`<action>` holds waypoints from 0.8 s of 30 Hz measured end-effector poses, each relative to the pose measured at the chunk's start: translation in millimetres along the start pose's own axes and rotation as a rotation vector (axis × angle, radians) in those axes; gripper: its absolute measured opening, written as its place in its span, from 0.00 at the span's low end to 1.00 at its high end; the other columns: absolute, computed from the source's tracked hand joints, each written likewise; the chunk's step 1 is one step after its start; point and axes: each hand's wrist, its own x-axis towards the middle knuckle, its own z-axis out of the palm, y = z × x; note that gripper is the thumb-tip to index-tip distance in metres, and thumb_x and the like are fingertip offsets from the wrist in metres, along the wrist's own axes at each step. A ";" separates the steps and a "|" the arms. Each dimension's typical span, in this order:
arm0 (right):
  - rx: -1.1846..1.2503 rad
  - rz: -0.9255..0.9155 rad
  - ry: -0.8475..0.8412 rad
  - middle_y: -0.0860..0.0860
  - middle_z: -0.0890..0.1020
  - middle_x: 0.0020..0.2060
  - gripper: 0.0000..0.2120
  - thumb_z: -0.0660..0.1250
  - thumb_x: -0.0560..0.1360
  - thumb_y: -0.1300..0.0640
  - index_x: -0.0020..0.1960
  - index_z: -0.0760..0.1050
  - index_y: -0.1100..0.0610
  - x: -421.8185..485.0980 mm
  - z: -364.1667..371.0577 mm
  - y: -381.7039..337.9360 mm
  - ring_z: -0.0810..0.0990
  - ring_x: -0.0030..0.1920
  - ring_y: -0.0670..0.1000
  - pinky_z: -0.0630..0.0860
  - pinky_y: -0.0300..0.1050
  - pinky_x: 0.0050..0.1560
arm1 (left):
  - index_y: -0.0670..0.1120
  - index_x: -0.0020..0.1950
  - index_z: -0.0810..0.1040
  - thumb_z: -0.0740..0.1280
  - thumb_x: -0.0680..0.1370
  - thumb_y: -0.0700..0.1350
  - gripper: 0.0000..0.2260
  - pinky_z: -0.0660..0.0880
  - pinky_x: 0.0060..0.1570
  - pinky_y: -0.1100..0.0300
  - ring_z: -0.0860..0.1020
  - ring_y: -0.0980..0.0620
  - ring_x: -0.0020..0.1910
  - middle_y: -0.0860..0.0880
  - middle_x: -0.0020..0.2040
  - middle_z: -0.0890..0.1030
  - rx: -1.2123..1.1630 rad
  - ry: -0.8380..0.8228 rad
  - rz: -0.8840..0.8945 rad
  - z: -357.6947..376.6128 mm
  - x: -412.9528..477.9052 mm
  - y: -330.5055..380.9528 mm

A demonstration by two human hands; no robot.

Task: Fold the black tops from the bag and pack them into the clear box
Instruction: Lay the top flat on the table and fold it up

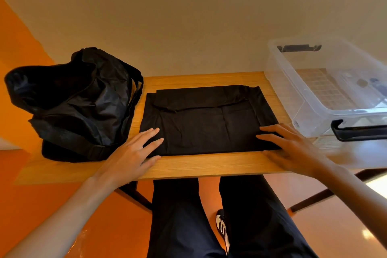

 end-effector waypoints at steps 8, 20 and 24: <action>-0.053 0.031 0.160 0.54 0.81 0.57 0.19 0.60 0.81 0.49 0.62 0.81 0.59 -29.9 1.1 -0.1 0.79 0.56 0.55 0.79 0.50 0.54 | 0.39 0.63 0.83 0.61 0.81 0.51 0.20 0.78 0.62 0.50 0.77 0.47 0.68 0.44 0.67 0.80 0.012 0.194 0.037 2.2 -22.1 6.4; -0.057 -0.005 0.222 0.52 0.82 0.51 0.17 0.61 0.82 0.50 0.58 0.84 0.59 -31.5 -0.8 2.6 0.79 0.51 0.53 0.80 0.47 0.48 | 0.39 0.58 0.85 0.61 0.81 0.50 0.19 0.80 0.59 0.54 0.82 0.47 0.58 0.45 0.58 0.84 0.036 0.210 0.034 0.6 -26.3 4.5; -0.062 -0.020 0.253 0.52 0.82 0.48 0.16 0.61 0.82 0.52 0.53 0.84 0.59 -29.5 -1.0 0.7 0.80 0.48 0.54 0.81 0.49 0.44 | 0.40 0.50 0.86 0.60 0.81 0.47 0.16 0.83 0.49 0.52 0.83 0.48 0.52 0.46 0.54 0.84 0.075 0.225 0.065 -4.7 -22.3 8.6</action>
